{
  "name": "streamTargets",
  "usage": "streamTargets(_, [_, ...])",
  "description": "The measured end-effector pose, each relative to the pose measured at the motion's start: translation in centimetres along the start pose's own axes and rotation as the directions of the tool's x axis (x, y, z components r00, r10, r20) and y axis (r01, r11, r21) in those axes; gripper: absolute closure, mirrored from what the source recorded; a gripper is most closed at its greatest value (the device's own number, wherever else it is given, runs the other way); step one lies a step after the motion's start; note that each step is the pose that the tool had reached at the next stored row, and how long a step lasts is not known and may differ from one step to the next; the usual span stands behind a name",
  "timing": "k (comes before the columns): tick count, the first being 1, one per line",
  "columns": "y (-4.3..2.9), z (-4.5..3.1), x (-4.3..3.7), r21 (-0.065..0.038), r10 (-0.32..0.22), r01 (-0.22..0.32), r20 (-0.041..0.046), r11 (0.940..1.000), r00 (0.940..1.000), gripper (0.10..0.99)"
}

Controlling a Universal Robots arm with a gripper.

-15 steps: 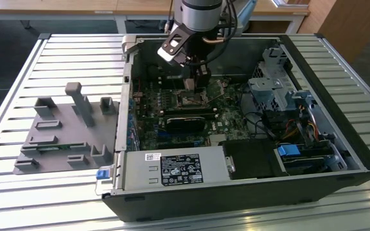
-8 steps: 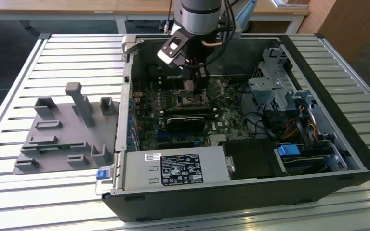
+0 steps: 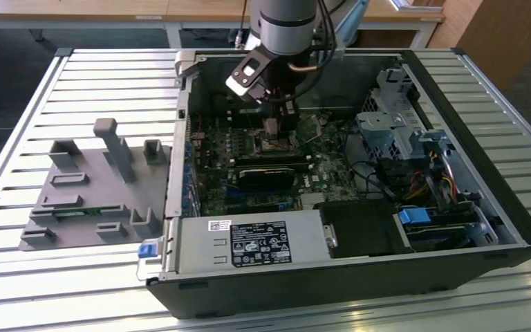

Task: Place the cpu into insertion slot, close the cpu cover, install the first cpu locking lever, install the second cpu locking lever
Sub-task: 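Place the cpu into insertion slot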

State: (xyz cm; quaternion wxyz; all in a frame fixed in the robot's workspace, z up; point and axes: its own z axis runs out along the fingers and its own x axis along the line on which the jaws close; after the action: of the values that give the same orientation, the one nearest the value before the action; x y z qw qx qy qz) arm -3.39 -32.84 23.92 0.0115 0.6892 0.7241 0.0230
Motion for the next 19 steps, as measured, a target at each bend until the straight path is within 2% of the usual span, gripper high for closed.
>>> streamTargets(9, [-0.04,0.77,0.0,-0.001,0.036,-0.036,0.0017,0.9993,0.9993,0.545])
streamTargets(19, [-0.12,1.86,-0.02,-0.001,0.037,-0.037,0.0018,0.9993,0.9993,0.545])
